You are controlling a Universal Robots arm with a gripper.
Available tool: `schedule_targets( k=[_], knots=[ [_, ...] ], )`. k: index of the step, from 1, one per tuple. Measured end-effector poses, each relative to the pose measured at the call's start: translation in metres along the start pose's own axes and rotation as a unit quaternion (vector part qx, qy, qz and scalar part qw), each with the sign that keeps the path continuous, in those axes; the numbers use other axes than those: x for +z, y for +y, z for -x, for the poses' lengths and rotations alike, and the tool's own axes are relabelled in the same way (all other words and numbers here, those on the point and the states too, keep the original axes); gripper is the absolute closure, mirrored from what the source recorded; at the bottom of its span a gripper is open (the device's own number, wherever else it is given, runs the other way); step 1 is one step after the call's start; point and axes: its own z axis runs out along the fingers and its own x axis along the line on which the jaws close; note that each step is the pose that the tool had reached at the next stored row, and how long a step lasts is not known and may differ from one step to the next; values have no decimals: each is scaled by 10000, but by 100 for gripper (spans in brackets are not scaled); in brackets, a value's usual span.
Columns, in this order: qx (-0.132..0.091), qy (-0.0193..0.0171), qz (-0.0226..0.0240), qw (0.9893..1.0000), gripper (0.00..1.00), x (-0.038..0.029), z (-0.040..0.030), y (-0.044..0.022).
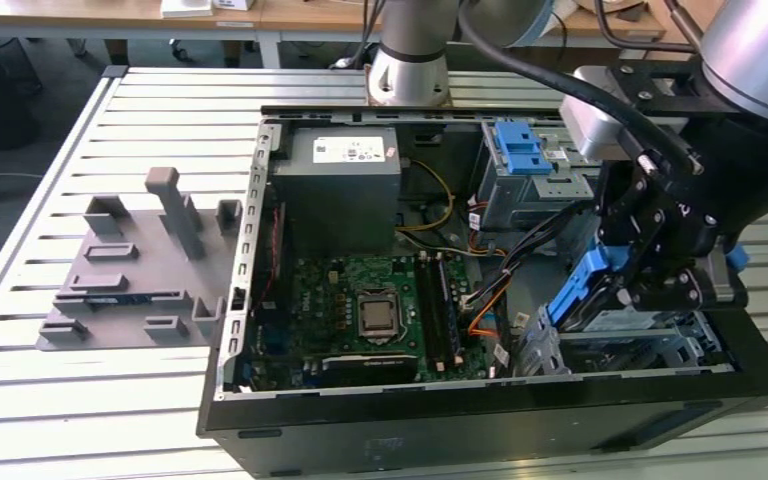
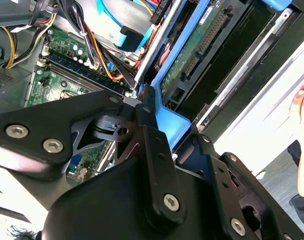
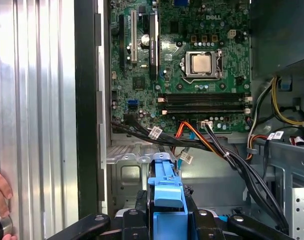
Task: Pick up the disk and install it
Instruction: 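Insert the disk into the insertion slot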
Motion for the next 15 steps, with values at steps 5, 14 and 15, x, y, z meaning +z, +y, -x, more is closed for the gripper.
schedule_targets(
  k=[5, 14, 15],
  knots=[
    [0, 0, 0, 10000, 64, 27, -1, 0],
    [0, 0, 0, 10000, 64, 73, -1, 0],
    [1, 0, 0, 10000, 64, 79, -1, 0]
  ],
)
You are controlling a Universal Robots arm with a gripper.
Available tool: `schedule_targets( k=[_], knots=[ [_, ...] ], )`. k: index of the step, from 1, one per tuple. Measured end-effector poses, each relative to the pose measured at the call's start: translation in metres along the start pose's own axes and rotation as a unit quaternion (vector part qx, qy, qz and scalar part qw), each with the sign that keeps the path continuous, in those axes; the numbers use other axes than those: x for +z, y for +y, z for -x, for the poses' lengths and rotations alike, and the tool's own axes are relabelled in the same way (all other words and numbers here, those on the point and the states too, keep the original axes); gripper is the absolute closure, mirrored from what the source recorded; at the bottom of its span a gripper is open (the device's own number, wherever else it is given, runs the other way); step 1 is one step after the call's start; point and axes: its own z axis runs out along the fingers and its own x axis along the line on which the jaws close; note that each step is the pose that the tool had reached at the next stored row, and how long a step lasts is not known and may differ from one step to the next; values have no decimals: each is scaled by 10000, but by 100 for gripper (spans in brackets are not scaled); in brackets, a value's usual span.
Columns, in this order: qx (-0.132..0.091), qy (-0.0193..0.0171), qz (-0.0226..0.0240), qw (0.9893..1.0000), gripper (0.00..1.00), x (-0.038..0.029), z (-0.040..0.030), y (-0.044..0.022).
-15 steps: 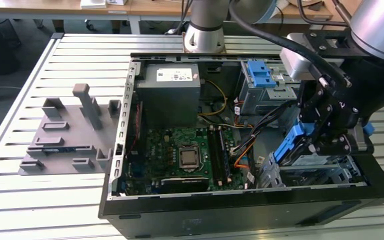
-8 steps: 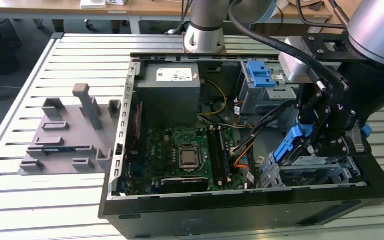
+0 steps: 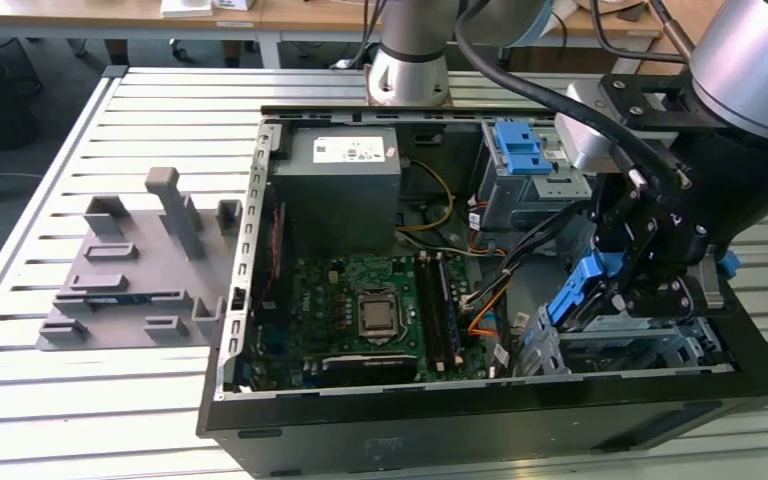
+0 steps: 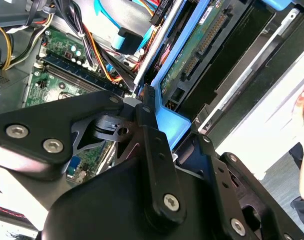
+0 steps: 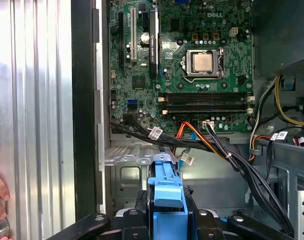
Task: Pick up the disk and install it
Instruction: 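Insert the disk into the insertion slot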
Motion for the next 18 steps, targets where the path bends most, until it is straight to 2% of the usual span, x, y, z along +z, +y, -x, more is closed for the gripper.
schedule_targets(
  k=[18],
  knots=[
    [1, 0, 0, 10000, 64, 90, -2, 0]
  ],
)
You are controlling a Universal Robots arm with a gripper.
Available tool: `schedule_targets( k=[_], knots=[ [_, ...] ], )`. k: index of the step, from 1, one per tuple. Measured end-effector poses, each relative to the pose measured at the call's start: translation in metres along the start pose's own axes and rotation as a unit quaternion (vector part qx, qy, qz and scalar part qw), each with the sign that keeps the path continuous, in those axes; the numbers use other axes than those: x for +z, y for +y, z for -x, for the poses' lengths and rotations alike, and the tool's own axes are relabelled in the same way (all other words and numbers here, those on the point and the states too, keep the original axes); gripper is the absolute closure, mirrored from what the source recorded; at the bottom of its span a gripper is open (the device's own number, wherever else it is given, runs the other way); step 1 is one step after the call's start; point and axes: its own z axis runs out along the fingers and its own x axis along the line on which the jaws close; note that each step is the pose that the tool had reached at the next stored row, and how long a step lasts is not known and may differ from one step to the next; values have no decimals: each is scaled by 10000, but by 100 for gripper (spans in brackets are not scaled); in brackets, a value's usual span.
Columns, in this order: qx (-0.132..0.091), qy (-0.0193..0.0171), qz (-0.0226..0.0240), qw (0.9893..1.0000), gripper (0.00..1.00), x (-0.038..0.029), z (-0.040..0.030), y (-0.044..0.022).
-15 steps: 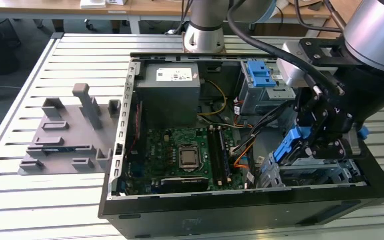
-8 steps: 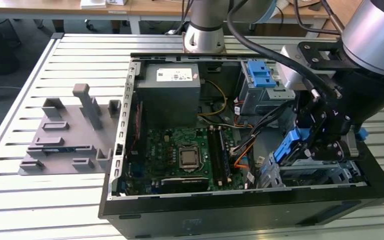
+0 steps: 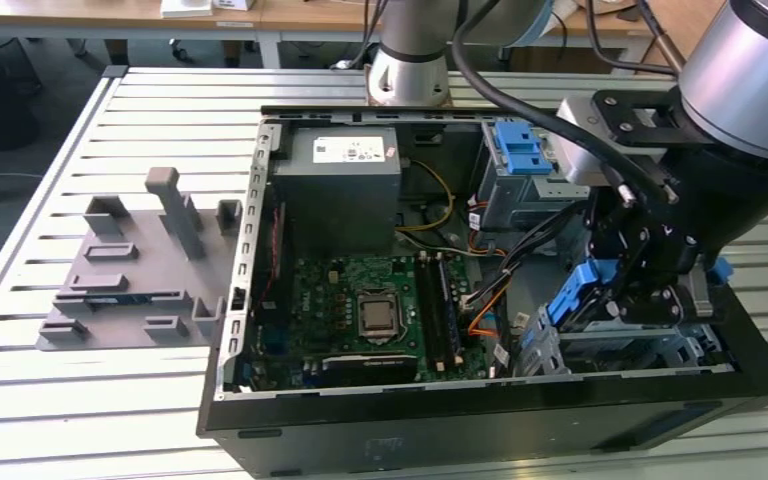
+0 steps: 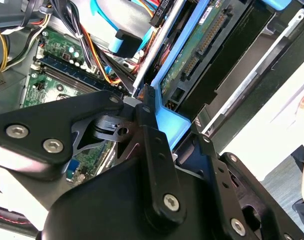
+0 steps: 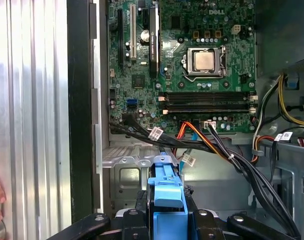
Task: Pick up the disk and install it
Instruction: 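Insert the disk into the insertion slot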
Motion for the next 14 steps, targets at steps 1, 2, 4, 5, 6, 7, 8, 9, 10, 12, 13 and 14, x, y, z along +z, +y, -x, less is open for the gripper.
schedule_targets(
  k=[1, 2, 4, 5, 6, 7, 8, 9, 10, 12, 13, 14],
  knots=[
    [0, 0, 0, 10000, 64, 4, 0, 0],
    [0, 1, 0, 10000, 64, 7, 0, 0],
    [0, 1, 0, 10000, 64, 12, 0, 0],
    [0, 1, 0, 10000, 64, 13, -1, 0],
    [0, 1, 0, 10000, 64, 13, -1, 0],
    [0, 1, 0, 10000, 64, 14, -1, 0],
    [0, 1, 0, 10000, 64, 14, 0, 0],
    [0, 1, 0, 10000, 64, 14, 0, 0],
    [0, 1, 0, 10000, 64, 14, 0, 0],
    [0, 1, 0, 10000, 64, 15, 0, 0],
    [0, 1, 0, 10000, 64, 15, 0, 0],
    [1, 0, -1, 10000, 63, 16, 0, 0]
  ],
)
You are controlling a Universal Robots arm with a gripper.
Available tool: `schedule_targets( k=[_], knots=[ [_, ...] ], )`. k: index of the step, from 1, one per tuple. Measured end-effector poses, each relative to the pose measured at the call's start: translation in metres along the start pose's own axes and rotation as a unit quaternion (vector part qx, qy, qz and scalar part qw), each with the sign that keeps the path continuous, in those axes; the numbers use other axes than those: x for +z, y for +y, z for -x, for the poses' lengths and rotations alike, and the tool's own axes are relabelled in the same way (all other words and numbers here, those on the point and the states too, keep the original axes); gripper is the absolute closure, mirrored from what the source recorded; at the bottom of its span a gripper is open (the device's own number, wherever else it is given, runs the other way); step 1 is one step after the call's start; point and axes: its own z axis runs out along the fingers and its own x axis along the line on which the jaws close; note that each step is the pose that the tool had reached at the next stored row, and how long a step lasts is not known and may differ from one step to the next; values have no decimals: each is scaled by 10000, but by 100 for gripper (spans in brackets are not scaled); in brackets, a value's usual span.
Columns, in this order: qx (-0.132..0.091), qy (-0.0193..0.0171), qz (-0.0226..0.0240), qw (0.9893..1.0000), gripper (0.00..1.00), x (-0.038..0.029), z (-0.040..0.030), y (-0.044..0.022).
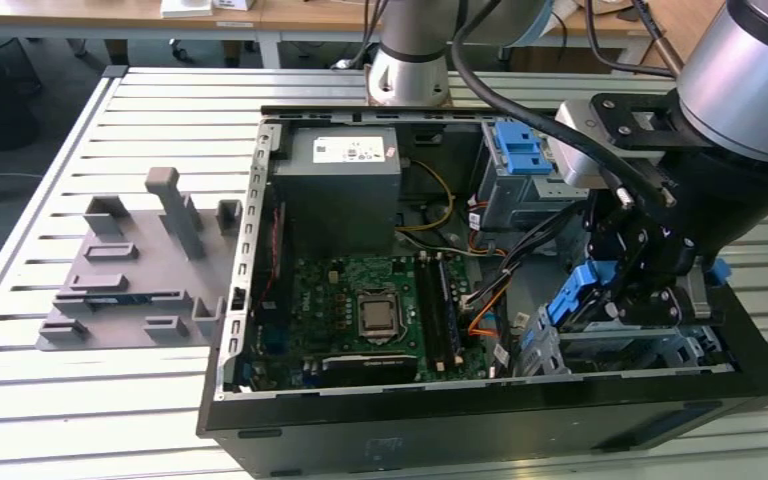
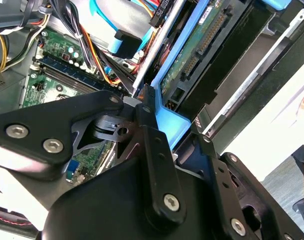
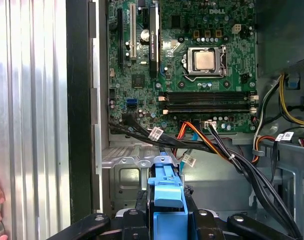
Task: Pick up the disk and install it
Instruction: 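Insert the disk into the insertion slot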
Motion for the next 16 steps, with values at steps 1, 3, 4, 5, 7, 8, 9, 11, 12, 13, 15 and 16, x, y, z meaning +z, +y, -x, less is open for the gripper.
schedule_targets(
  k=[1, 3, 4, 5, 7, 8, 9, 11, 12, 13, 15, 16],
  knots=[
    [0, 0, 0, 10000, 63, 0, 0, 0],
    [-1, 2, 0, 10000, 56, 0, 0, 0],
    [-1, 0, 1, 10000, 56, 1, 0, 0],
    [-1, 0, 1, 10000, 56, 1, 0, 0],
    [-1, 1, 1, 10000, 56, 1, 0, 0],
    [-1, 1, 1, 10000, 58, 1, 0, 0],
    [-1, 1, 1, 10000, 58, 1, 0, 0],
    [0, 1, 1, 10000, 70, 2, 0, 0],
    [-1, 1, 0, 10000, 70, 2, 0, 0],
    [-1, 1, 1, 10000, 76, 2, 0, 0],
    [0, 1, 0, 10000, 82, 2, 0, 0],
    [-1, 1, 1, 10000, 88, 3, 0, 0]
  ],
)
